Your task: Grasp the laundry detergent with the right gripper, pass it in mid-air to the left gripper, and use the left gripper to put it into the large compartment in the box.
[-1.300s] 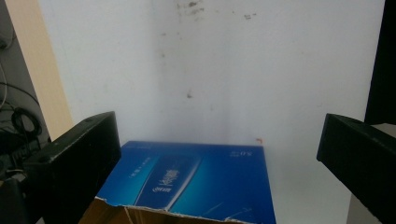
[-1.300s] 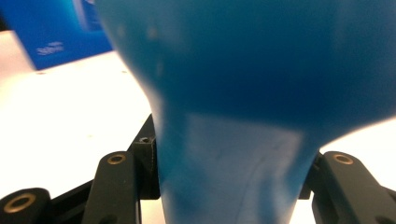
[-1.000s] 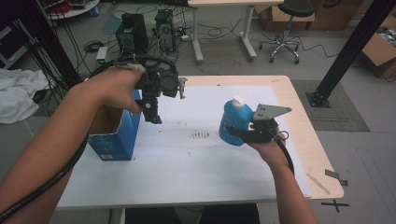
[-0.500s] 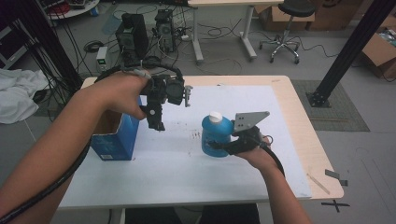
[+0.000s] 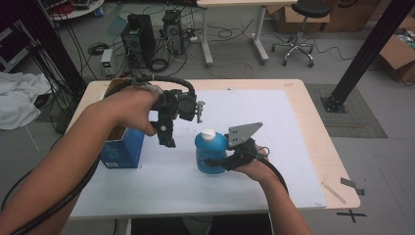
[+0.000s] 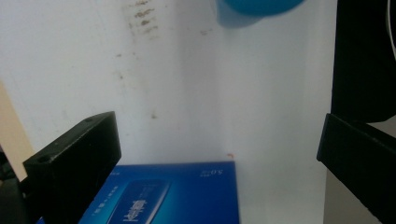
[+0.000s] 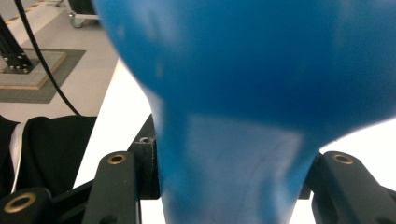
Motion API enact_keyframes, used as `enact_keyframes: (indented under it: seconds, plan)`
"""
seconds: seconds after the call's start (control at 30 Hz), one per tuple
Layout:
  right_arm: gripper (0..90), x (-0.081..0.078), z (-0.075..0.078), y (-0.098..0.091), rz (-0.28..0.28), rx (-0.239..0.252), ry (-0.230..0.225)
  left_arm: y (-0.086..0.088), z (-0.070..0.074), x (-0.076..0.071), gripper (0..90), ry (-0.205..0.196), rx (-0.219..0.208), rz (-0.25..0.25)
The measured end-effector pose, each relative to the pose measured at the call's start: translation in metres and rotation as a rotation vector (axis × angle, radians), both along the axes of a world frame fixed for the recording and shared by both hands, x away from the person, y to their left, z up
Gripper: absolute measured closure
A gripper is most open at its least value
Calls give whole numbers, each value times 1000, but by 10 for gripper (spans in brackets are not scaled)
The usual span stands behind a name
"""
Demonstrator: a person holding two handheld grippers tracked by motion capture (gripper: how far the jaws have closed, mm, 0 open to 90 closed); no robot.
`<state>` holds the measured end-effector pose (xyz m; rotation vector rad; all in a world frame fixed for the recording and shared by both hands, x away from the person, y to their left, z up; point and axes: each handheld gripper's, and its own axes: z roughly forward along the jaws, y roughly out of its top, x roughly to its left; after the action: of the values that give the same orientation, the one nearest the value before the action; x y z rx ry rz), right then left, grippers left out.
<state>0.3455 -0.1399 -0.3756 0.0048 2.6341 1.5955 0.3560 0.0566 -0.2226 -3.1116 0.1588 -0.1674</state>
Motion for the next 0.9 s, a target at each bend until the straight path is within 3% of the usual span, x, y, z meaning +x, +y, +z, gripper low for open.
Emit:
enact_keyframes:
  seconds: [0.43, 0.9]
  plan:
    - [454, -2, -9, 33, 29, 13, -3, -7, -19, -12, 1, 39, -14, -16]
    - [455, -2, -5, 60, 45, 25, -24, -11, -26, -21, 1, 38, -12, -20]
